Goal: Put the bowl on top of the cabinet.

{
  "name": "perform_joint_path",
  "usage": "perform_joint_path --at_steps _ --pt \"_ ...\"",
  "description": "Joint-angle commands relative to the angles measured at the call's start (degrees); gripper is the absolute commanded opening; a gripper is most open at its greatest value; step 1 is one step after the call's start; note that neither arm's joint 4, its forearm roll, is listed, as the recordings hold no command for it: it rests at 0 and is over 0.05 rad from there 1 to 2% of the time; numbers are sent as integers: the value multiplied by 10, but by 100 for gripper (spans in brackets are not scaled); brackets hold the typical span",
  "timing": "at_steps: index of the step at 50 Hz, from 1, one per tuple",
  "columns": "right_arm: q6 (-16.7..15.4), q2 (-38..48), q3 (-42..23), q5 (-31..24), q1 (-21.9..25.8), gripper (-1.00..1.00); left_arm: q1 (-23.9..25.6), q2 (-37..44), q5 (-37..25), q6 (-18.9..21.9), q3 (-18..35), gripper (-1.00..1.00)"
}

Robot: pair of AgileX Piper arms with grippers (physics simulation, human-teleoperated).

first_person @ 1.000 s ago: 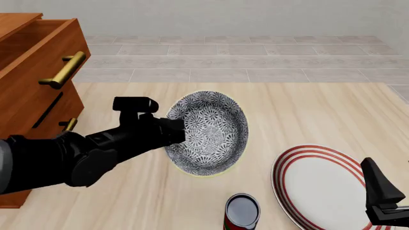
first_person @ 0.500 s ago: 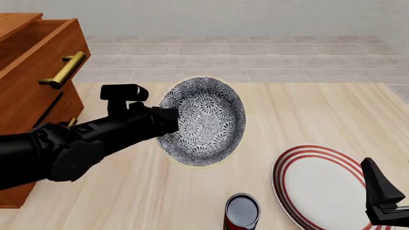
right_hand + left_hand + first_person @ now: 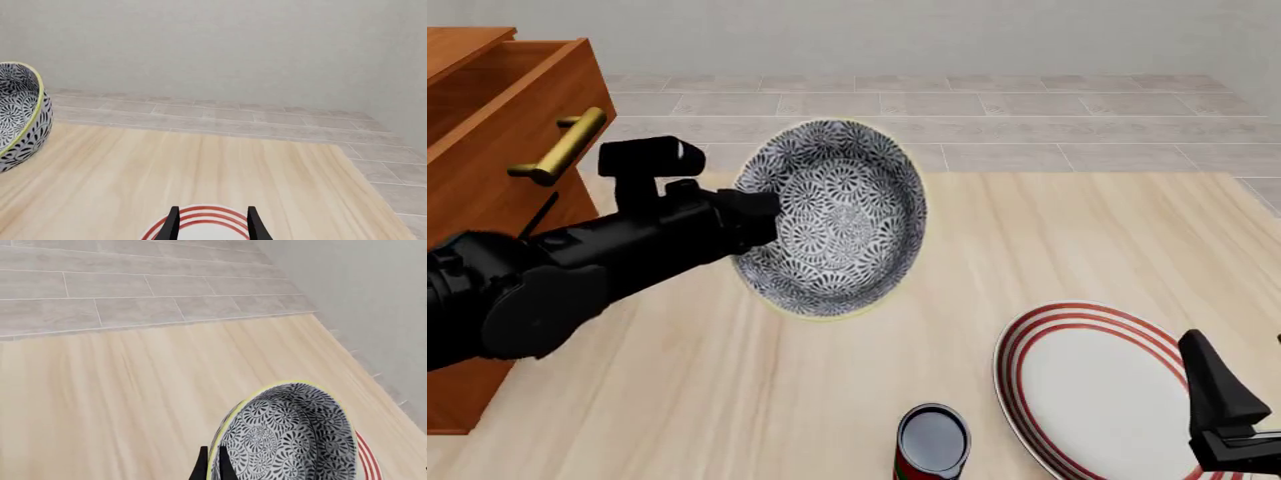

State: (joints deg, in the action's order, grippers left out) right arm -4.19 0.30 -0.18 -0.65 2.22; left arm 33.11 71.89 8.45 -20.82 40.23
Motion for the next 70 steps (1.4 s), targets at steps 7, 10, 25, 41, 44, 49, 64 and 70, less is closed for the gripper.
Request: perform_joint_path --at_steps 7,10,25,41,44,49,64,70 --pt "0 -2 0 -2 2 100 -8 -28 -29 7 29 -100" --pt "-1 -2 0 -2 3 100 -13 -31 -38 11 41 -100" --pt "-2 0 0 0 3 100 -27 -50 -62 20 63 -100" --pt "-1 9 0 9 4 100 -45 -63 -79 27 80 -100" --pt "-1 10 0 10 3 100 -49 -64 -83 29 85 -100" --pt "-1 11 0 12 3 100 -55 -70 -89 29 90 -100" --pt "-1 2 0 2 4 100 -69 -82 -104 29 107 -100" --pt "-1 1 0 1 4 100 -74 -85 -110 32 115 -100"
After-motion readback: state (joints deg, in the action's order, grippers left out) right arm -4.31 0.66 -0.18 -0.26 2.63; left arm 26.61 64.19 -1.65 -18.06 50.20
